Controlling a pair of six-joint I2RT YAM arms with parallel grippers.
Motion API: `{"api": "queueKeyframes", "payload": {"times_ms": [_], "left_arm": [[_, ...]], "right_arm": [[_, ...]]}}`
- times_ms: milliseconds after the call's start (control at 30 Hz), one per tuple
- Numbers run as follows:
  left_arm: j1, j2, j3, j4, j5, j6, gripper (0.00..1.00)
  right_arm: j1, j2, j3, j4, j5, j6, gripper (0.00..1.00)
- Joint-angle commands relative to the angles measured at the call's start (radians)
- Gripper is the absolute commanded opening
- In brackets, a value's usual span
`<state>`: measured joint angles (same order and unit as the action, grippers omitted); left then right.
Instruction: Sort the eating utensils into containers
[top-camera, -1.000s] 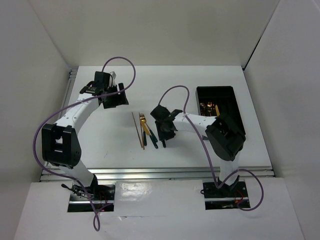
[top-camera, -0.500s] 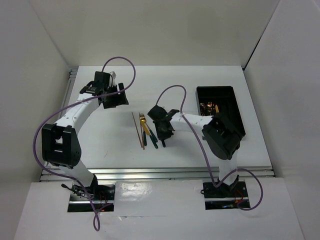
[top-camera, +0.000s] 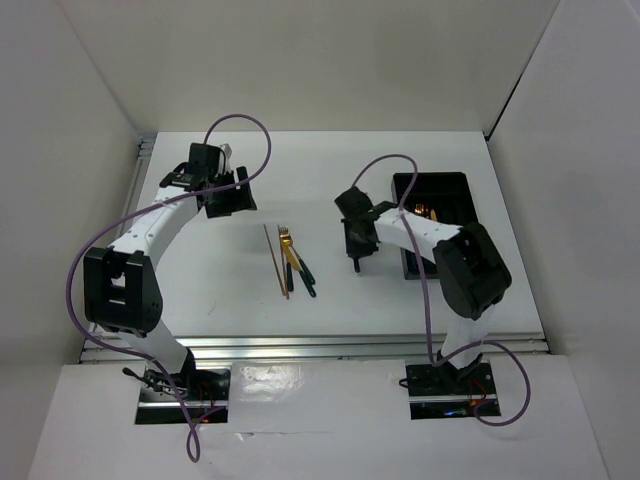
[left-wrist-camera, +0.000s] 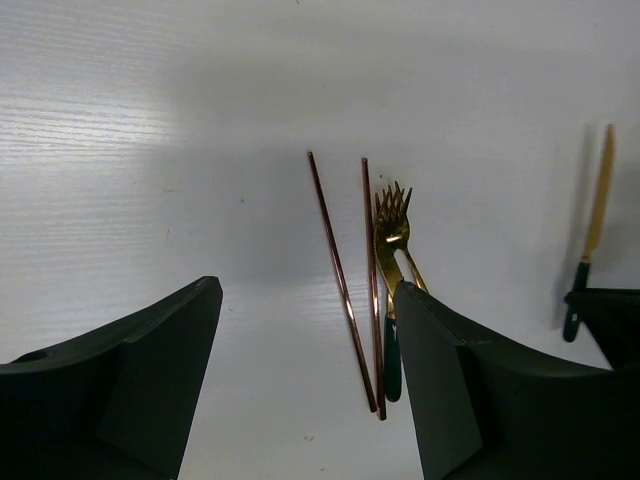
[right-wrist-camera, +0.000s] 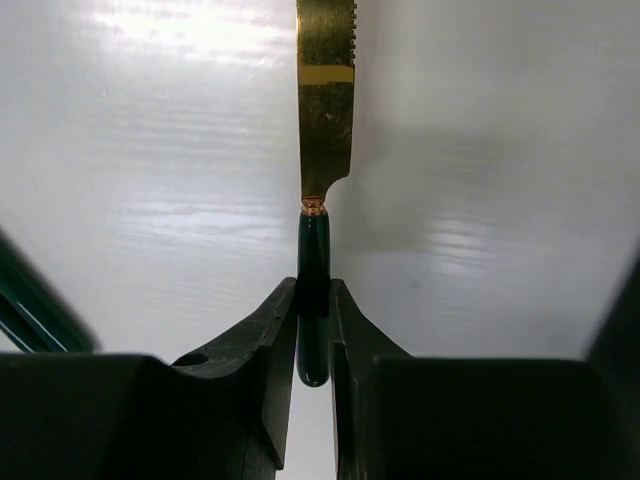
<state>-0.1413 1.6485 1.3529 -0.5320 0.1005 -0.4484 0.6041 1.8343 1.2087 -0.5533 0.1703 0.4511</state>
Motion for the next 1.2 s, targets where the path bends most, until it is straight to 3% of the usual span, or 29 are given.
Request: {"api": "queueKeyframes", "payload": {"times_ms": [0, 400, 700, 867, 1167], "left_arm": [[0.005, 0.013, 0.025, 0.004, -0.007, -0.003, 0.84], [0.005, 0.04, 0.054, -0.014, -0.027, 0.007, 0.84], [0.014, 0.04, 0.084, -0.045, -0.099, 0.045, 0.85], [0.034, 0.04, 0.084, -0.033, -0.062, 0.045, 0.85], [0.088, 0.031, 0.063, -0.003, 0.004, 0.036, 0.85]], "right_arm": [[-0.059, -0.147, 0.017, 0.009, 0.041, -0.084, 0.03], [-0.358, -0.319, -0.052, -0.048, 0.231, -0.262, 0.04], [-0.409, -0.21, -0.049, -0.077, 0.38, -0.347, 0.07], [-0.432, -0.13, -0.06, -0.066, 0.477, -0.365, 0.08], [-0.471, -0.063, -0.049, -0.08, 0.46, -0.376, 0.08]]}}
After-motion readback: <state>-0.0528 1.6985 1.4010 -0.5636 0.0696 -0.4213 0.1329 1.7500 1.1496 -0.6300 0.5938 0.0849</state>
